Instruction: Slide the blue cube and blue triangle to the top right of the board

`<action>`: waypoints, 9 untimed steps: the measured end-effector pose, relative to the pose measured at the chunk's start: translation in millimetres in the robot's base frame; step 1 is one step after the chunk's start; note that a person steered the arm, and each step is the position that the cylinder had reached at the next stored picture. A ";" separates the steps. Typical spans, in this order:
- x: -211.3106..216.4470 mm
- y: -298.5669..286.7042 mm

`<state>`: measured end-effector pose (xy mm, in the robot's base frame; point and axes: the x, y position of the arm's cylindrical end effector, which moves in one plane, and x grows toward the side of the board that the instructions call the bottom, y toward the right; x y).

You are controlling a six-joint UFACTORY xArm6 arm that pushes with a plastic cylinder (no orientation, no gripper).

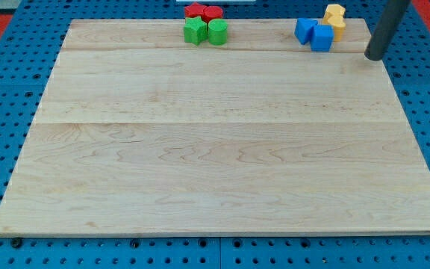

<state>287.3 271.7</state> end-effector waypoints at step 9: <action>-21.6 -105.4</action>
<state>265.7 166.3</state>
